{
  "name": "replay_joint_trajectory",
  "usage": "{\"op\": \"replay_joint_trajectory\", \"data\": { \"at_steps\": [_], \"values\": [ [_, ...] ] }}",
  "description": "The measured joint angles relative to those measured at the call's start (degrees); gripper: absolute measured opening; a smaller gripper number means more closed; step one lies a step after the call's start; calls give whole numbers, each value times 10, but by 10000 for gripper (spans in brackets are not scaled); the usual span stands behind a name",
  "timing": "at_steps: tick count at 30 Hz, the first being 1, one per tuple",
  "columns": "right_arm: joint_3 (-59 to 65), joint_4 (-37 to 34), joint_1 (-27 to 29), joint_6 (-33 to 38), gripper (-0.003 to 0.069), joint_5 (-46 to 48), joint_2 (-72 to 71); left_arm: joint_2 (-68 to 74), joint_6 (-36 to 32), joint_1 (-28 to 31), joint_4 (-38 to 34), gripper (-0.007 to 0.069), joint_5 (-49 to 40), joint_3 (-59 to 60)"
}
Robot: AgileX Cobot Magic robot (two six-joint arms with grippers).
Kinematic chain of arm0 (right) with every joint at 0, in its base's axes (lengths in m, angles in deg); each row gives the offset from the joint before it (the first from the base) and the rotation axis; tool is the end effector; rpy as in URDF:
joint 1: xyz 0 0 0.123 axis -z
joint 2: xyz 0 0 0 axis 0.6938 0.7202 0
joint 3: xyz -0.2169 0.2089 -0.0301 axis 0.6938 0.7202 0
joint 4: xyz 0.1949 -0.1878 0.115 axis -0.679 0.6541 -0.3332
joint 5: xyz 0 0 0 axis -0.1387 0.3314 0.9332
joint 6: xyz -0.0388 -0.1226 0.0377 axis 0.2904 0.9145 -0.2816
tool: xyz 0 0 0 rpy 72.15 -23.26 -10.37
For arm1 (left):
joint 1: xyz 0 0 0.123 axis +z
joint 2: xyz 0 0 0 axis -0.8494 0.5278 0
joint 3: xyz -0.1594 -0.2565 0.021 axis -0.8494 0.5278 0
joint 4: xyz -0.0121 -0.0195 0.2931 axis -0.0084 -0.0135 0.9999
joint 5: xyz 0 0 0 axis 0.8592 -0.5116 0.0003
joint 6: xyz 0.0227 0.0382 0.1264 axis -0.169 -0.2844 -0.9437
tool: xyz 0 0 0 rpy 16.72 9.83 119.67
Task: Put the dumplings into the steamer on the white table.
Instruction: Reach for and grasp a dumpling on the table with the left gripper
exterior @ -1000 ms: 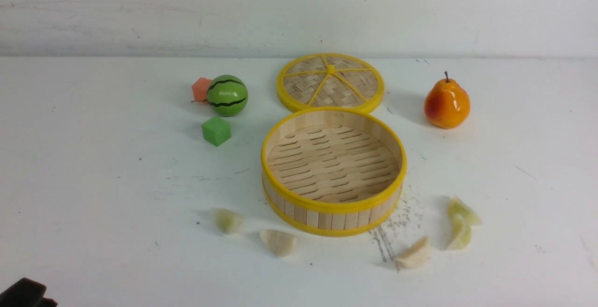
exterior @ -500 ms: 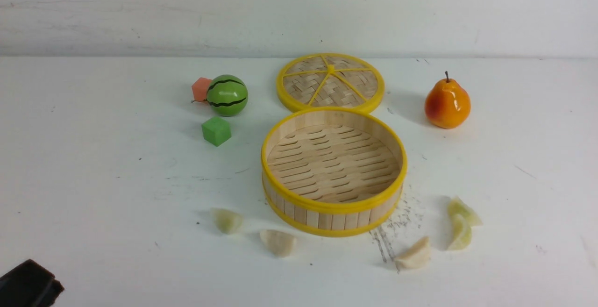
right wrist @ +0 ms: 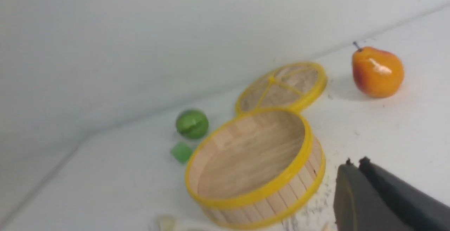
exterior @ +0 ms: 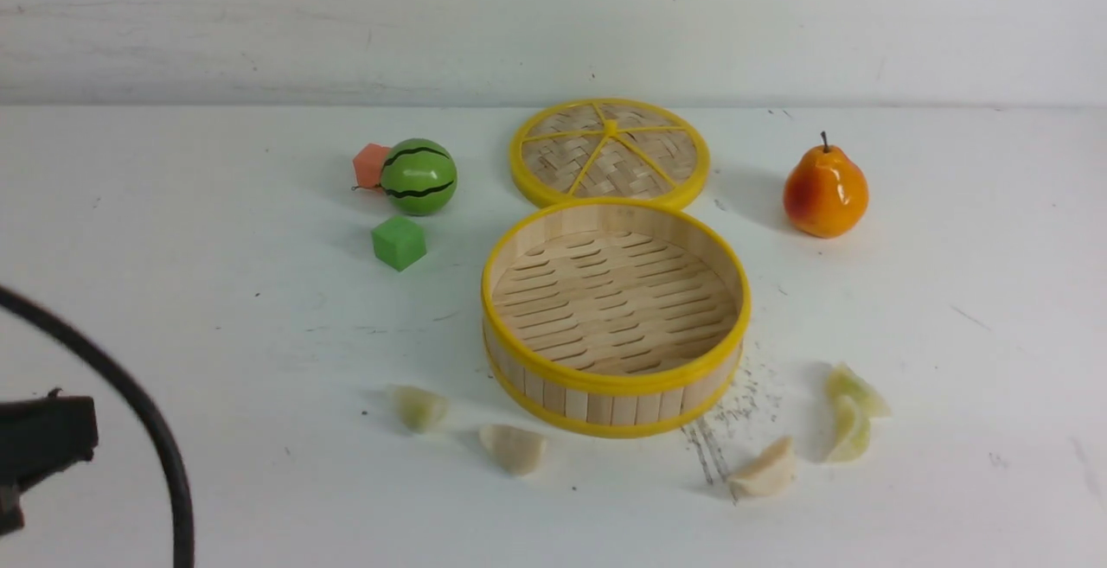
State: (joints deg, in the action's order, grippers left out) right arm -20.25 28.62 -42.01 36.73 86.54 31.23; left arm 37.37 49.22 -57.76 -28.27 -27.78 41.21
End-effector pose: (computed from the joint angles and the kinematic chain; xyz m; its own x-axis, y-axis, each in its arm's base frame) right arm 0.1401 0.0427 0.2973 -0.2570 0.3938 -0.8826 -0.2335 0.8609 0.4521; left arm 0.1622 -0.0444 0.3360 -0.5728 -0.1540 -0.8051 0.1917 0.9298 -0.3142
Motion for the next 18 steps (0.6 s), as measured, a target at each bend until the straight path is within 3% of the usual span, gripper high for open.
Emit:
{"op": "replay_joint_trajectory", "data": {
  "at_steps": [2, 7, 12, 18],
  "values": [
    [-61, 25, 0, 60, -20, 89, 81, 35, 36, -31, 69, -14, -22, -37],
    [-178, 58, 0, 114, -19, 244, 270, 141, 122, -124, 217, -14, -118, -114],
    [-215, 42, -20, 117, -13, 268, 364, 257, 188, -191, 290, -14, -163, -176],
    [-218, 43, -77, 144, -8, 275, 380, 383, 206, -228, 299, 39, -154, -245]
  ]
}}
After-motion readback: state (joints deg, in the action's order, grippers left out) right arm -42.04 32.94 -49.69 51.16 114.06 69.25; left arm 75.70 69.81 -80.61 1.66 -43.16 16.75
